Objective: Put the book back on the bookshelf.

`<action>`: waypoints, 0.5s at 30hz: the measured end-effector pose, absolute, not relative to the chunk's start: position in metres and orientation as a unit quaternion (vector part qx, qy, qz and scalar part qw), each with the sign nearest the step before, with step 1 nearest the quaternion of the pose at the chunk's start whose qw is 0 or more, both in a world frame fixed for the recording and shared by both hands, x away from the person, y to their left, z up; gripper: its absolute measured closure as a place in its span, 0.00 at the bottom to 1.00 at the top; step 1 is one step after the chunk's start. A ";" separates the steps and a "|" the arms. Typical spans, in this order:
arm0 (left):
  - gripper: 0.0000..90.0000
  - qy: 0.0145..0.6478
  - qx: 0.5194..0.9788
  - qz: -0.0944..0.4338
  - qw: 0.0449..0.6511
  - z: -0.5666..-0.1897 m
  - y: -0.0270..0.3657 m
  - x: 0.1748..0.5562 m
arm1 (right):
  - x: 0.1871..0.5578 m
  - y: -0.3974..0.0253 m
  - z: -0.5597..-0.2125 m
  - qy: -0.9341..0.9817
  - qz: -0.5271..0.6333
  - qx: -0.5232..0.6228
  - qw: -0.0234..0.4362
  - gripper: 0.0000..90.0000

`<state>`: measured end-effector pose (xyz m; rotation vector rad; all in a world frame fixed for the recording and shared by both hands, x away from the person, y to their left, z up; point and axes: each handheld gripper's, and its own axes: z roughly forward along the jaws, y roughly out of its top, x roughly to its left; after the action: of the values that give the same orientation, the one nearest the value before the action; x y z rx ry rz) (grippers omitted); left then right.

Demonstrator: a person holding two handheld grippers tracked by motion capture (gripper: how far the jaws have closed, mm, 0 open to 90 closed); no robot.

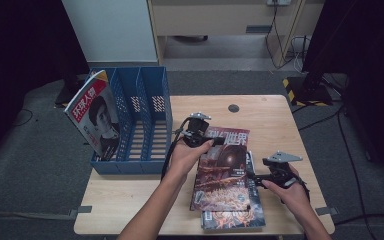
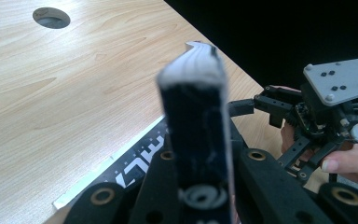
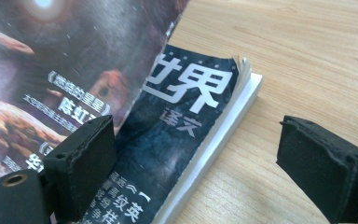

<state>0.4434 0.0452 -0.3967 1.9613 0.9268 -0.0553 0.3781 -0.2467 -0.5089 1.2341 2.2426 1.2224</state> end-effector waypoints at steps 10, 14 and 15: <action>0.93 0.374 0.800 -0.022 0.468 -0.394 0.045 0.443 | 0.379 -0.250 -0.510 0.779 0.421 0.439 0.155 0.13; 0.93 0.369 0.802 -0.023 0.469 -0.391 0.044 0.442 | 0.380 -0.250 -0.512 0.781 0.415 0.441 0.153 0.13; 0.93 0.368 0.803 -0.023 0.469 -0.390 0.044 0.442 | 0.380 -0.250 -0.512 0.781 0.415 0.441 0.152 0.13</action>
<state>0.4422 0.0438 -0.3904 1.9674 0.9018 -0.0563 0.3800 -0.2497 -0.5117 1.2657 2.2427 1.1898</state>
